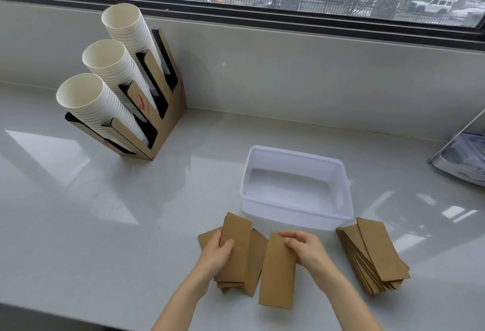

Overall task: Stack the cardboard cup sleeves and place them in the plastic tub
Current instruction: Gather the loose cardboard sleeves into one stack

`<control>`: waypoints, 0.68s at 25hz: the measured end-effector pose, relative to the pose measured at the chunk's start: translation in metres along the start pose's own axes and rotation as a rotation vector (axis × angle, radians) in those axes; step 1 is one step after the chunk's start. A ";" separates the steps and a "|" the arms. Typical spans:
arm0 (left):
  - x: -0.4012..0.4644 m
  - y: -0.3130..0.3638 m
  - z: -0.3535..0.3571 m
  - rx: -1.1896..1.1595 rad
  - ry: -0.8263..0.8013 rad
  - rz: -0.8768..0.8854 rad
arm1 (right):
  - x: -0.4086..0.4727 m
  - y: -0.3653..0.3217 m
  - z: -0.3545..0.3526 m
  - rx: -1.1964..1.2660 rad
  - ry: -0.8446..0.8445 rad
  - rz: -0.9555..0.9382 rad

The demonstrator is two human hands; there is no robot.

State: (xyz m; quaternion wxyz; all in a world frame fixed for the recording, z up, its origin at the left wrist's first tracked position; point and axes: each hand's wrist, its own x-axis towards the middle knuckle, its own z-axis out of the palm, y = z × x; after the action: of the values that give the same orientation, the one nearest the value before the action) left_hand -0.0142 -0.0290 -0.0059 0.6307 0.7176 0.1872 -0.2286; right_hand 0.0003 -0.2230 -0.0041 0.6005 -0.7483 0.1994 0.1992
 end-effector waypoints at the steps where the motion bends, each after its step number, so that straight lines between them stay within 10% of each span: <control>1: 0.000 0.000 0.001 0.005 -0.010 0.004 | -0.002 -0.005 -0.001 0.056 -0.024 0.005; 17: -0.007 -0.006 0.017 -0.110 -0.209 -0.015 | -0.001 -0.013 0.043 0.227 0.153 -0.127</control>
State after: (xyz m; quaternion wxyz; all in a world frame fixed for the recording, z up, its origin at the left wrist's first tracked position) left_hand -0.0252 -0.0452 -0.0084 0.6834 0.6527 0.1380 -0.2964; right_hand 0.0037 -0.1779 -0.0010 0.6756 -0.6997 0.2182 0.0795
